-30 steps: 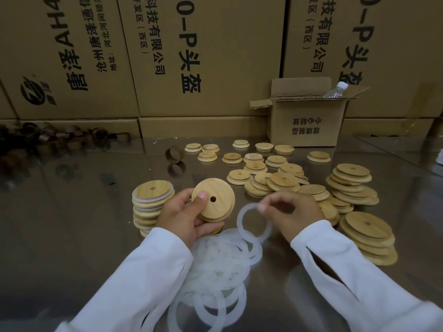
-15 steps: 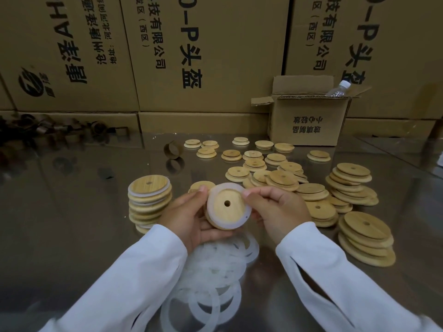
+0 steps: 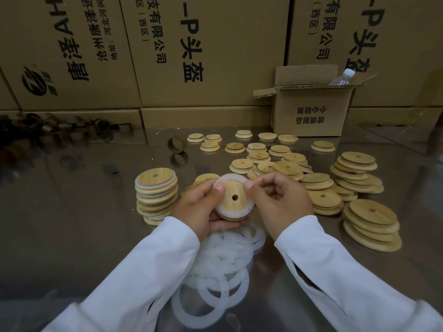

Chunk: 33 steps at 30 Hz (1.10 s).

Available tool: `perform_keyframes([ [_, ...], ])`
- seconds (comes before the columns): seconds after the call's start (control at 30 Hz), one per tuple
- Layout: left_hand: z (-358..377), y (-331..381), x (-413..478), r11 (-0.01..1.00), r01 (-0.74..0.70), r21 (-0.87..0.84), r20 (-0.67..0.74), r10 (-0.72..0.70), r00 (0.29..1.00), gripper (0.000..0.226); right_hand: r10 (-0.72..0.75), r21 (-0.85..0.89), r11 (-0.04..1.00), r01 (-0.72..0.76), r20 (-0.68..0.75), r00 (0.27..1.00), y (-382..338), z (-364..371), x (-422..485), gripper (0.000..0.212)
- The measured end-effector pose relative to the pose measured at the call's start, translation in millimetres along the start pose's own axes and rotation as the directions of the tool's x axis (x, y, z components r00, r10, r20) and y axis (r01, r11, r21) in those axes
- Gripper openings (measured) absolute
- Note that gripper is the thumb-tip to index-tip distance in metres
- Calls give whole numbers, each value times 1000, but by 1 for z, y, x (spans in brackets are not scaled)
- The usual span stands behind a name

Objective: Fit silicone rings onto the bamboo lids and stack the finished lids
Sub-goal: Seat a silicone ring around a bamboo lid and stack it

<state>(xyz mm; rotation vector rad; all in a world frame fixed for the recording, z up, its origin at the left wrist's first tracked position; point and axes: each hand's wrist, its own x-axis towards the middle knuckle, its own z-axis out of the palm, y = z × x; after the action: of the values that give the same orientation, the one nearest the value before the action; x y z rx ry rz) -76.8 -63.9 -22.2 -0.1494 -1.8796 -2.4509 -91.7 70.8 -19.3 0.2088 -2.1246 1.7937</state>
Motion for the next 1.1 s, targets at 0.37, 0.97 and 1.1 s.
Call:
perform_keyframes([
  [0.37,-3,-3,1,984,-150,92,20,148,989,21,72,67,995,-74,36,997,0,-1,2,14],
  [0.97,-4,-6,2,896,-290,337,-27,317,948,21,45,-24,999,-44,33,998,3,0,4,18],
  [1.1,-4,-6,3,931,-263,252,-55,285,957,23,57,-1,998,-57,67,996,1,-1,4,15],
])
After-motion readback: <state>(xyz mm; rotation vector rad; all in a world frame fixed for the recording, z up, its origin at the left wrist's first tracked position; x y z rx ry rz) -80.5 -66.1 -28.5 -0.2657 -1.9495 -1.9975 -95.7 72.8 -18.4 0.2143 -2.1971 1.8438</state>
